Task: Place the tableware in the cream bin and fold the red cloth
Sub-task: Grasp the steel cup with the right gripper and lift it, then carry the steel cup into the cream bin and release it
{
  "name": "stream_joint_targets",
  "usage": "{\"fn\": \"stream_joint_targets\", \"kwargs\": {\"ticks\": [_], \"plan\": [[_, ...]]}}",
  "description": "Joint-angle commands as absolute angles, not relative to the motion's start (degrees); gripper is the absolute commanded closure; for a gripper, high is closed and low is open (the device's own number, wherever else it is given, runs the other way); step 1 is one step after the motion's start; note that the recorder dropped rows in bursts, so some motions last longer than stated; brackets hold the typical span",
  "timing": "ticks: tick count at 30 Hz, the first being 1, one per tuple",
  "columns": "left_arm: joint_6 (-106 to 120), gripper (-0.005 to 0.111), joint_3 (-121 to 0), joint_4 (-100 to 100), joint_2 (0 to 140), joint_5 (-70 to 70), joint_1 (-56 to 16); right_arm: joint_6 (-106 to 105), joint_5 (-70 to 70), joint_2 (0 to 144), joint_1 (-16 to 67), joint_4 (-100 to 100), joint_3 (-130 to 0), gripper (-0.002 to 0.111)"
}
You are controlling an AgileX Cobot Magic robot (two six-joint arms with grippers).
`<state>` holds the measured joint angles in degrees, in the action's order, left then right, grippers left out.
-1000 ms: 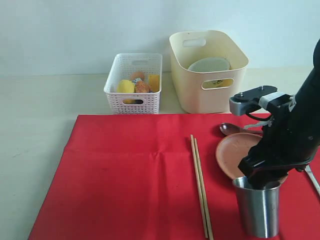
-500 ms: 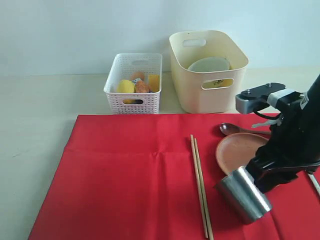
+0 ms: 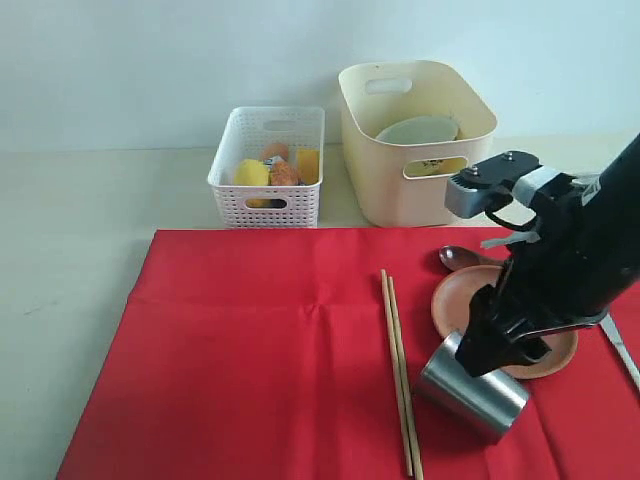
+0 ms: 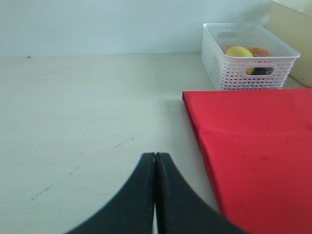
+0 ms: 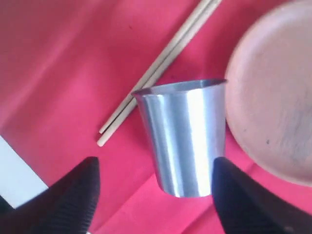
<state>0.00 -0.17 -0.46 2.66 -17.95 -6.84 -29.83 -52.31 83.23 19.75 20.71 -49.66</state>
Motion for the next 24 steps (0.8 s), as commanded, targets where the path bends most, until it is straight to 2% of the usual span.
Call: {"fn": "stream_joint_targets", "kwargs": {"ticks": [1,13,19,21,22,23,24], "plan": [[0.00,0.107,0.00,-0.81,2.41,-17.74,-6.60,-33.33,-49.08,86.19,20.00,20.25,-49.43,0.025],[0.00,0.107,0.00,-0.81,2.41,-17.74,-6.60,-30.14,-43.87,98.02,20.17,18.06,-49.53,0.025],[0.00,0.107,0.00,-0.81,2.41,-17.74,-6.60,-29.21,-41.92,100.85,24.37,17.93,-49.53,0.027],[0.00,0.107,0.00,-0.81,2.41,-17.74,-6.60,-27.49,-41.39,101.11,25.43,17.37,-49.53,0.036],[0.00,0.107,0.00,-0.81,2.41,-17.74,-6.60,-23.91,-41.43,101.11,25.96,15.35,-49.53,0.052],[0.00,0.107,0.00,-0.81,2.41,-17.74,-6.60,-21.56,-41.59,101.11,25.96,14.01,-49.53,0.062],[0.00,0.107,0.00,-0.81,2.41,-17.74,-6.60,-17.74,-41.86,101.11,25.96,11.53,-49.53,0.081]]}}
